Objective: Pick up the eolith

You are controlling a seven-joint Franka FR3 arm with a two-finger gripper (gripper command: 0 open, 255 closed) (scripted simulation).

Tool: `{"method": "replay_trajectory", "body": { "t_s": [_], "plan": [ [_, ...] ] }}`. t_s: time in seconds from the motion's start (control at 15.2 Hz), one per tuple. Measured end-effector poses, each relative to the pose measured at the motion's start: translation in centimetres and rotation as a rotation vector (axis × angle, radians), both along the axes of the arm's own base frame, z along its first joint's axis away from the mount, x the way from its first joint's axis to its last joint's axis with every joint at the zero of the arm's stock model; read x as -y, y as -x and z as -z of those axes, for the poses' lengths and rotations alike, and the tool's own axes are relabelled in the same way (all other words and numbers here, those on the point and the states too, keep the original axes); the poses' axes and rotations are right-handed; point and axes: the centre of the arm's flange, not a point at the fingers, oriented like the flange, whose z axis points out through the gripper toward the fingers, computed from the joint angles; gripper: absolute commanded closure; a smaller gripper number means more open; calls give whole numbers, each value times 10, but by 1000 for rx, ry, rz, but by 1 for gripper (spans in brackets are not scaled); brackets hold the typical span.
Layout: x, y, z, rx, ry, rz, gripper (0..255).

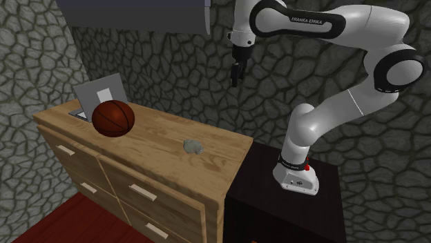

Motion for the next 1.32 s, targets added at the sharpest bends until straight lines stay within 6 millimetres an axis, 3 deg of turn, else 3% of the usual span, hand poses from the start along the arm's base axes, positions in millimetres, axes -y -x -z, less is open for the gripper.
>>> {"method": "replay_trajectory", "body": {
  "t_s": [0.2, 1.32],
  "plan": [
    [-3, -7, 13, -3, -3, 2, 0],
    [-31, -106, 210, -38, -50, 37, 0]
  ]
}}
